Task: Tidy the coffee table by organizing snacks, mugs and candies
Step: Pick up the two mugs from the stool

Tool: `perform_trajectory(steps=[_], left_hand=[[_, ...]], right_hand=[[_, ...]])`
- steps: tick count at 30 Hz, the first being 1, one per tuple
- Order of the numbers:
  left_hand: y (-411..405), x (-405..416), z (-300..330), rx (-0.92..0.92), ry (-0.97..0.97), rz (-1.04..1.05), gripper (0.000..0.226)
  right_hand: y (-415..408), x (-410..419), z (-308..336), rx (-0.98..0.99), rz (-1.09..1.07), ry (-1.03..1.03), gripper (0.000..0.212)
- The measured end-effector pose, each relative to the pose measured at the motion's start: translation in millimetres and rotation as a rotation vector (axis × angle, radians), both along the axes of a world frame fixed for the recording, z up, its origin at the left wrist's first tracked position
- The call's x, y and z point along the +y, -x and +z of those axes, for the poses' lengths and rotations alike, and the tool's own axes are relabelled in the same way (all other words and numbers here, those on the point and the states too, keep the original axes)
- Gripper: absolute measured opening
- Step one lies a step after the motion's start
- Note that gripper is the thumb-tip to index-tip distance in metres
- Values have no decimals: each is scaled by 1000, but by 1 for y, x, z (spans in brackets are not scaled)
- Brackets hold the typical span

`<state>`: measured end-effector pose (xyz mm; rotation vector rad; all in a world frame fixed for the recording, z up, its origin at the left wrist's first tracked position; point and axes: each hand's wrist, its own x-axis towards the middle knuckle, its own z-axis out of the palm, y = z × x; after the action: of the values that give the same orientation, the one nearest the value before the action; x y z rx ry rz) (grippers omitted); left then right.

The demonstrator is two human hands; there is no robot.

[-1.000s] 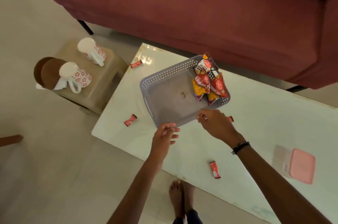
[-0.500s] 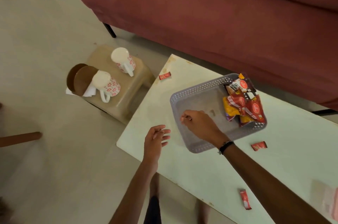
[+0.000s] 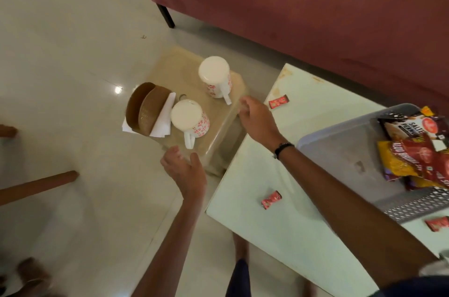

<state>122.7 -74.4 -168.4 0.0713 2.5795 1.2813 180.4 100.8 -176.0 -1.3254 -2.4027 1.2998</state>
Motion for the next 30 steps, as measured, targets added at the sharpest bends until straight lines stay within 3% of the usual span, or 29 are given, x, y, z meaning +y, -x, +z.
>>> perform_trajectory(steps=[3, 8, 12, 16, 30], left_hand=[[19, 4, -16, -54, 28, -46, 40], [32, 9, -25, -140, -80, -123, 9], [48, 8, -32, -182, -111, -189, 22], [60, 5, -32, -201, -159, -324, 20], [12, 16, -15, -376, -295, -381, 12]], right_hand=[[33, 12, -10, 37, -57, 25, 38], [55, 15, -29, 89, -45, 99, 32], [62, 13, -41, 123, -43, 88, 29], [59, 11, -46, 175, -54, 60, 23], [-53, -14, -13, 313, -109, 86, 16]])
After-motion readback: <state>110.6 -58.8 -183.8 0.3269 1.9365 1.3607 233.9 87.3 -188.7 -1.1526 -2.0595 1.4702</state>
